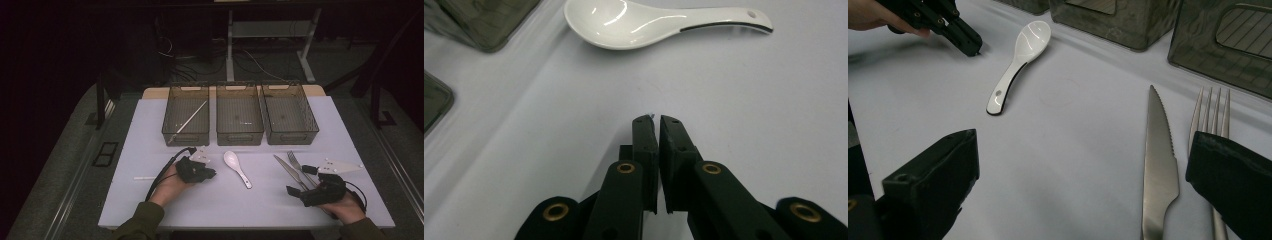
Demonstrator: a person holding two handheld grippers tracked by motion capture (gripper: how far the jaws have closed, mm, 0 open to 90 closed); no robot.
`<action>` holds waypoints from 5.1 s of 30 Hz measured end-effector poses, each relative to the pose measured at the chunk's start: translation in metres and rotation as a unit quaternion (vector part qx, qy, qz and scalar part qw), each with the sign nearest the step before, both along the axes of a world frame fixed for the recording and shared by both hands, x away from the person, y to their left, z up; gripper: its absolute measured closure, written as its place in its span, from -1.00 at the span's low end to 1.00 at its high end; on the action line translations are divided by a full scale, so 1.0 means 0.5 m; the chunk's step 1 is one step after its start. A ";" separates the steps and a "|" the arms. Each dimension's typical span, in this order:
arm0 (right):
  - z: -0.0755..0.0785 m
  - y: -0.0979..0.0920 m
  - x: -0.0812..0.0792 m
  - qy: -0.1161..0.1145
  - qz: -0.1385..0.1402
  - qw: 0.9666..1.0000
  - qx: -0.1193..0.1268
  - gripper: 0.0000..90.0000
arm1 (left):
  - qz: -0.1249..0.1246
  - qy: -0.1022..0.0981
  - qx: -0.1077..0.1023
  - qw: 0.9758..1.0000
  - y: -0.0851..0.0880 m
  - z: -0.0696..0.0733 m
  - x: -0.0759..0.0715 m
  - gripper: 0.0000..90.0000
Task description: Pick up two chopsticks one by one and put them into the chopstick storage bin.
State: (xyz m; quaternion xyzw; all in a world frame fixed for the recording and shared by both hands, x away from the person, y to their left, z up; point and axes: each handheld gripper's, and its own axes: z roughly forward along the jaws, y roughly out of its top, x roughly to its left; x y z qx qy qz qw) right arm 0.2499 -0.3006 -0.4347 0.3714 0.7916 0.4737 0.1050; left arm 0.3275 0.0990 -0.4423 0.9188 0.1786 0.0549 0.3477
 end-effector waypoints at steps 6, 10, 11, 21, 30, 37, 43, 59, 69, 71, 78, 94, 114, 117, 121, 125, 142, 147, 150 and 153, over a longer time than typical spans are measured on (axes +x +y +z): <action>0.000 0.000 0.000 0.001 0.000 1.000 0.001 -0.98 | 0.022 -0.005 0.002 1.000 -0.015 0.002 0.029 0.92; 0.000 -0.001 0.000 0.000 0.000 1.000 0.000 -0.98 | 0.044 -0.006 0.005 0.999 -0.029 0.001 0.053 0.92; 0.000 -0.001 0.000 0.000 0.000 1.000 0.000 -0.98 | 0.047 -0.007 0.006 0.999 -0.032 0.000 0.057 0.92; 0.001 -0.001 -0.002 -0.002 0.003 1.000 0.001 -0.98 | 0.057 -0.016 -0.027 0.998 0.005 0.037 0.039 0.63; 0.001 0.001 -0.004 -0.003 0.005 1.000 0.001 -0.98 | 0.073 -0.033 -0.032 0.996 0.106 0.053 -0.019 0.44; 0.001 0.002 -0.005 -0.001 0.003 1.000 0.003 -0.98 | 0.078 -0.024 -0.027 0.996 0.157 0.038 -0.052 0.48; 0.001 0.003 -0.006 -0.001 0.003 1.000 0.001 -0.98 | 0.093 -0.009 -0.018 0.995 0.189 0.018 -0.054 0.62; 0.001 0.002 -0.006 -0.003 0.001 1.000 0.004 -0.98 | 0.081 -0.005 -0.002 0.997 0.185 -0.001 -0.049 0.79; 0.002 0.004 -0.008 -0.003 0.004 1.000 0.002 -0.98 | 0.081 -0.003 0.001 0.997 0.182 0.000 -0.051 0.88; 0.001 0.004 -0.008 -0.005 0.005 1.000 0.003 -0.98 | 0.083 0.001 -0.002 0.997 0.182 0.000 -0.050 0.88; -0.003 0.008 -0.009 -0.011 -0.013 1.000 0.021 -0.98 | 0.093 0.003 -0.014 0.996 0.181 0.008 -0.050 0.88; -0.013 0.027 0.003 -0.027 -0.002 1.000 0.000 -0.98 | 0.093 0.006 -0.036 0.995 0.173 0.050 -0.061 0.88; -0.012 0.030 0.019 -0.026 0.016 1.000 -0.001 -0.98 | 0.089 -0.016 -0.057 0.994 0.163 0.098 -0.047 0.88; -0.011 0.029 0.017 -0.025 0.016 1.000 -0.001 -0.98 | 0.094 -0.022 -0.064 0.993 0.162 0.110 -0.043 0.88; -0.012 0.029 0.017 -0.026 0.017 1.000 -0.001 -0.98 | 0.100 -0.028 -0.079 0.991 0.162 0.127 -0.035 0.88; -0.011 0.028 0.016 -0.024 0.015 1.000 -0.001 -0.98 | 0.104 -0.036 -0.087 0.990 0.161 0.143 -0.022 0.88; -0.010 0.025 0.015 -0.023 0.010 1.000 0.002 -0.98 | 0.114 -0.064 -0.094 0.987 0.133 0.238 0.075 0.89; -0.010 0.024 0.015 -0.023 0.010 1.000 0.003 -0.98 | 0.119 -0.080 -0.095 0.985 0.124 0.278 0.114 0.89; -0.010 0.024 0.015 -0.023 0.010 1.000 0.003 -0.98 | 0.127 -0.089 -0.096 0.983 0.120 0.298 0.141 0.89; -0.010 0.023 0.015 -0.024 0.010 1.000 0.005 -0.98 | 0.136 -0.097 -0.100 0.981 0.119 0.313 0.170 0.89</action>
